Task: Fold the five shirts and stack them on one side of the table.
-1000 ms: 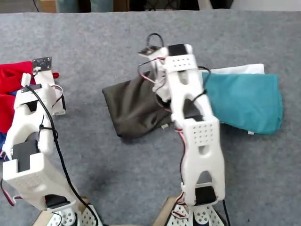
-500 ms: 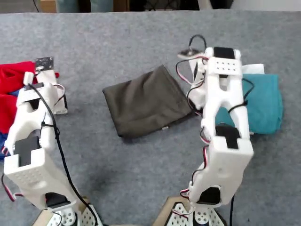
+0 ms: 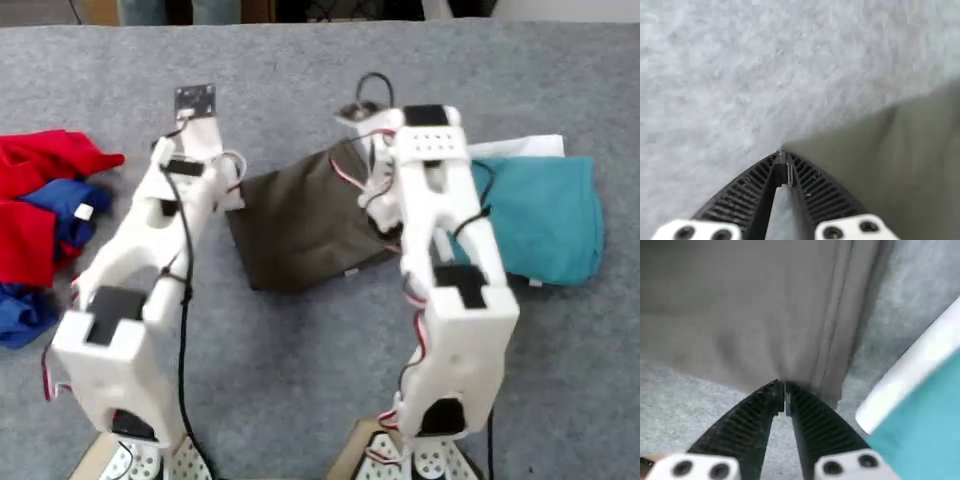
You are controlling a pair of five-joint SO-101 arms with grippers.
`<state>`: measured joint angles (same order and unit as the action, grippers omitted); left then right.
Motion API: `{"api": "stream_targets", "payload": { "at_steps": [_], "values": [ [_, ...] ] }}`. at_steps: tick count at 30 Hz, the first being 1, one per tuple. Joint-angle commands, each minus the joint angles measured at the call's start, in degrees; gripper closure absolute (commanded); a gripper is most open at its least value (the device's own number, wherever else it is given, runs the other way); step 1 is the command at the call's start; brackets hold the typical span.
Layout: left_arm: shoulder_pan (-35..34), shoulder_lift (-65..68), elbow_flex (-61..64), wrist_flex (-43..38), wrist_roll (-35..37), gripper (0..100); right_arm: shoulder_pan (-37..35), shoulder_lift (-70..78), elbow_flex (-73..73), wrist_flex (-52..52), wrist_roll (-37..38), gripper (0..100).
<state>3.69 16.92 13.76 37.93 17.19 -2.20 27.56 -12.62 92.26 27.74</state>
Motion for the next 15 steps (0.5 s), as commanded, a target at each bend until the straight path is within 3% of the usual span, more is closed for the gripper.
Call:
{"api": "stream_targets", "payload": {
  "at_steps": [1, 8, 15],
  "values": [
    [1.01, 7.12, -7.96, -0.97, 3.52, 97, 3.69, 0.48, 2.24, -0.62, -0.26, 98.4],
    [-0.04, 16.53, -24.66, 15.38, 3.43, 97, 4.75, 0.48, 3.38, -1.85, 0.0, 98.4],
    [1.27, 13.36, -23.69, 17.32, 3.43, 97, 4.75, -6.37, -4.88, 8.26, -0.18, 98.4]
  ]
}}
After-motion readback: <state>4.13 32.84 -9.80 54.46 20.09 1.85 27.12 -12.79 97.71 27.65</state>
